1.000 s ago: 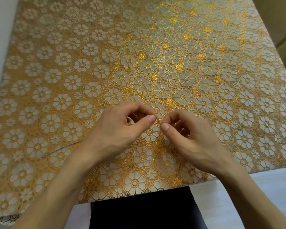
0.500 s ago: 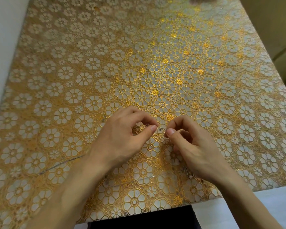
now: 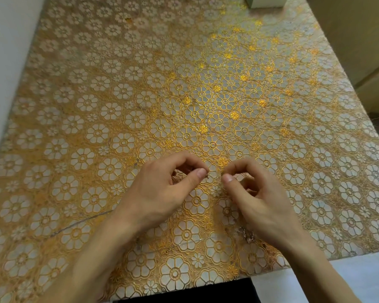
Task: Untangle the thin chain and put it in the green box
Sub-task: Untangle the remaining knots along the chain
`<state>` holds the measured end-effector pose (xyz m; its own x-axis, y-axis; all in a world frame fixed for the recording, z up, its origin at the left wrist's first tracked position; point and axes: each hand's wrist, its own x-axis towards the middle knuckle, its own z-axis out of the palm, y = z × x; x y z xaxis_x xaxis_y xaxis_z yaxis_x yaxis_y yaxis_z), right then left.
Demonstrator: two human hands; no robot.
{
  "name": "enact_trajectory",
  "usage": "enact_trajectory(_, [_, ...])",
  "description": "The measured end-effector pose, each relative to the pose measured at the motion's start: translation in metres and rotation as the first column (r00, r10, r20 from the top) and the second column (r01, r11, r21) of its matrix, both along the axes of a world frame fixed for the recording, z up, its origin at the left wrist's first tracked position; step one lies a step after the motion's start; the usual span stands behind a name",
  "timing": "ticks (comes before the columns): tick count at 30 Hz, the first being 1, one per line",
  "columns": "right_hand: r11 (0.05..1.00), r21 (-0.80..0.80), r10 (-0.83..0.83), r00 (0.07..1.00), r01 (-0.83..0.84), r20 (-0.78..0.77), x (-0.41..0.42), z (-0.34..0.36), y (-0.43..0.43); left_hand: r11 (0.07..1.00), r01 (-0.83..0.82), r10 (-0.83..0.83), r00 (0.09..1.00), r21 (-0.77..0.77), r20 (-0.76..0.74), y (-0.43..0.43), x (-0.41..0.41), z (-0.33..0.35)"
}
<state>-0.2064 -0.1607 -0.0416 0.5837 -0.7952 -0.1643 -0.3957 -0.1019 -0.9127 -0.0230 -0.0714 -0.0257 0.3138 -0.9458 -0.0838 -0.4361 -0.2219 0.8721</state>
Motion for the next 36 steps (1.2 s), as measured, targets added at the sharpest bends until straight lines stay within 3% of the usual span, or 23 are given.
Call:
enact_trajectory(7, [0.995,-0.085,0.057,0.997,-0.053,0.043,0.008,0.008,0.008,0.999,-0.014,0.019,0.989,0.034,-0.143,0.000,-0.002,0.004])
enact_trajectory(16, [0.984,-0.175,0.023,1.000,-0.023,0.003,0.006,0.005,0.009,0.998,-0.001,0.008,0.993,0.058,-0.121,0.003,-0.004,0.009])
enact_trajectory(22, [0.997,-0.069,-0.040,0.999,0.041,0.012,0.001,0.006,0.008,0.999,-0.008,0.015,0.988,0.044,-0.153,0.006,-0.001,0.006])
enact_trajectory(26, [0.984,0.134,-0.131,0.987,0.118,0.094,0.002,0.008,0.006,0.999,0.047,-0.042,0.979,0.017,-0.197,0.008,0.002,0.005])
enact_trajectory(31, [0.861,0.460,-0.317,0.936,0.216,0.153,0.008,0.014,0.001,0.997,0.072,-0.071,0.975,-0.002,-0.212,0.009,0.003,0.003])
enact_trajectory(36, [0.791,0.564,-0.397,0.900,0.236,0.181,0.005,0.015,-0.002,1.000,0.027,-0.029,0.963,-0.011,-0.268,0.012,0.009,0.000])
